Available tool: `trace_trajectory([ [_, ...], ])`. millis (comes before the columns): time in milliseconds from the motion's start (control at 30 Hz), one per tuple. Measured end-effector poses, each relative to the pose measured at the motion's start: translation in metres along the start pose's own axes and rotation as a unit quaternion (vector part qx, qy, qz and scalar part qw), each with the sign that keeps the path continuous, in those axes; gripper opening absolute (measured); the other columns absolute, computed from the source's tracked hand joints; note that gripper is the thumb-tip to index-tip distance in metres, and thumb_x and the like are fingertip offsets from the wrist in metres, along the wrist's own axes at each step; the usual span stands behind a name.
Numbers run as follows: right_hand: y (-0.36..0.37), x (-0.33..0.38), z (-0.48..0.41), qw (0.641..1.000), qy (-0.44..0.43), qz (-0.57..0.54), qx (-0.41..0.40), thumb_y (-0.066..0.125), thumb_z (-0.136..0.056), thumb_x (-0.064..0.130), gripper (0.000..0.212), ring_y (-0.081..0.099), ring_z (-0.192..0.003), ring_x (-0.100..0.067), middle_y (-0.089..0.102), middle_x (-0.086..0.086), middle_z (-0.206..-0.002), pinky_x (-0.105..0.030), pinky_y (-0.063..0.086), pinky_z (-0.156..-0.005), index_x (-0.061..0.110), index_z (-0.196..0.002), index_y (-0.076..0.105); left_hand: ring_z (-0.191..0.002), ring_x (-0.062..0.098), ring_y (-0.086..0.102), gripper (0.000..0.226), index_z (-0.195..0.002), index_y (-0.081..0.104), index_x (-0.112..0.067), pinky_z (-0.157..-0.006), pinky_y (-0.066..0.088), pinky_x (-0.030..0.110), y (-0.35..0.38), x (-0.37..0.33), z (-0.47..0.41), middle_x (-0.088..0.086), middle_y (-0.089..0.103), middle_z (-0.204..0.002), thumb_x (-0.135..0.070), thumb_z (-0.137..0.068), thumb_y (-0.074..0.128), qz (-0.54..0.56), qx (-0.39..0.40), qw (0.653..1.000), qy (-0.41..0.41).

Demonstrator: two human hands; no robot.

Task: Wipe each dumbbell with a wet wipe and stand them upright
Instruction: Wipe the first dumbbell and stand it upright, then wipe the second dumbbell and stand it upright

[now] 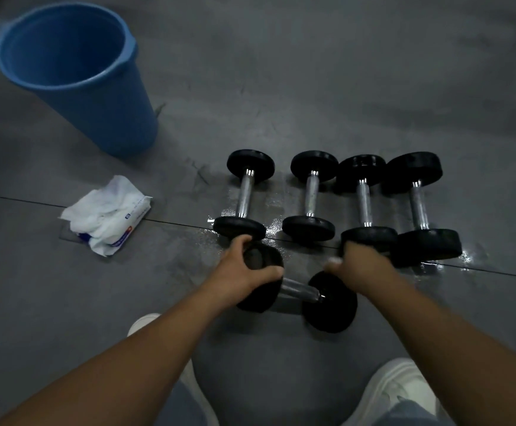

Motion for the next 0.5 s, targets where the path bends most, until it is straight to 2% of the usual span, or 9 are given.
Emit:
trace_trajectory([
  [100,-0.066,0.042,0.009,0.975,-0.151,0.002,-0.164,0.056,-0.085,0.034,0.028,0.057,-0.097,-0.031,0.057,-0.011,-0.103,-0.033,0.043,-0.07,0.013,-0.103,0.057,-0.135,0.022,0.031,0.113,-0.145,0.033,-0.025,-0.114,0.032,0.037,0.014,-0.043,0.004,0.0,0.04,-0.144,-0.075,-0.052,0.074,-0.165,0.003,0.983,0.083],
  [200,-0.101,0.055,0.033,0.946,-0.237,0.049,-0.214,0.054,-0.086,0.025,0.032,0.049,-0.103,-0.026,0.05,-0.007,-0.112,-0.034,0.045,-0.076,0.013,-0.115,0.054,-0.141,0.025,0.017,0.119,-0.151,0.023,-0.026,-0.116,0.026,0.039,0.038,-0.073,0.011,0.001,0.024,-0.153,-0.077,-0.057,0.073,-0.274,0.052,0.95,0.14],
  [267,-0.105,0.049,0.055,0.929,-0.282,0.094,-0.219,0.052,-0.086,0.017,0.044,0.047,-0.107,-0.027,0.049,-0.007,-0.122,-0.035,0.045,-0.083,0.011,-0.129,0.049,-0.147,0.025,0.008,0.127,-0.153,0.012,-0.029,-0.118,0.023,0.042,0.054,-0.084,0.018,-0.001,0.008,-0.16,-0.08,-0.054,0.072,-0.324,0.095,0.929,0.149],
  [300,-0.102,0.042,0.065,0.923,-0.297,0.109,-0.217,0.05,-0.086,0.015,0.049,0.047,-0.109,-0.028,0.048,-0.009,-0.127,-0.036,0.045,-0.087,0.009,-0.134,0.045,-0.148,0.025,0.01,0.13,-0.153,0.009,-0.03,-0.118,0.025,0.044,0.062,-0.088,0.021,-0.002,0.006,-0.162,-0.08,-0.051,0.073,-0.349,0.109,0.918,0.156],
  [367,-0.09,0.023,0.079,0.924,-0.3,0.116,-0.209,0.045,-0.088,0.011,0.057,0.042,-0.121,-0.031,0.039,-0.011,-0.142,-0.04,0.043,-0.098,0.009,-0.144,0.033,-0.144,0.026,0.023,0.132,-0.153,0.007,-0.031,-0.112,0.035,0.046,0.076,-0.098,0.026,-0.001,0.017,-0.159,-0.079,-0.048,0.073,-0.386,0.111,0.898,0.18],
  [433,-0.076,0.005,0.087,0.936,-0.277,0.107,-0.19,0.041,-0.089,0.008,0.066,0.024,-0.139,-0.031,0.019,-0.011,-0.156,-0.042,0.032,-0.11,0.016,-0.151,0.019,-0.138,0.028,0.031,0.128,-0.152,0.006,-0.032,-0.106,0.041,0.047,0.087,-0.105,0.034,0.003,0.025,-0.152,-0.078,-0.051,0.069,-0.403,0.091,0.887,0.207],
  [500,-0.065,-0.008,0.095,0.946,-0.247,0.096,-0.186,0.04,-0.088,0.005,0.074,0.007,-0.146,-0.029,0.004,-0.008,-0.16,-0.042,0.023,-0.115,0.023,-0.153,0.01,-0.134,0.029,0.033,0.123,-0.151,0.004,-0.032,-0.103,0.043,0.047,0.095,-0.108,0.044,0.005,0.027,-0.148,-0.076,-0.054,0.066,-0.413,0.073,0.879,0.227],
])
Point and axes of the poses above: each hand's wrist, its own z-axis away from the middle knuckle, its own y-axis out of the palm, x = y × z, the point moved 8 cm from there along -z, towards the middle knuckle
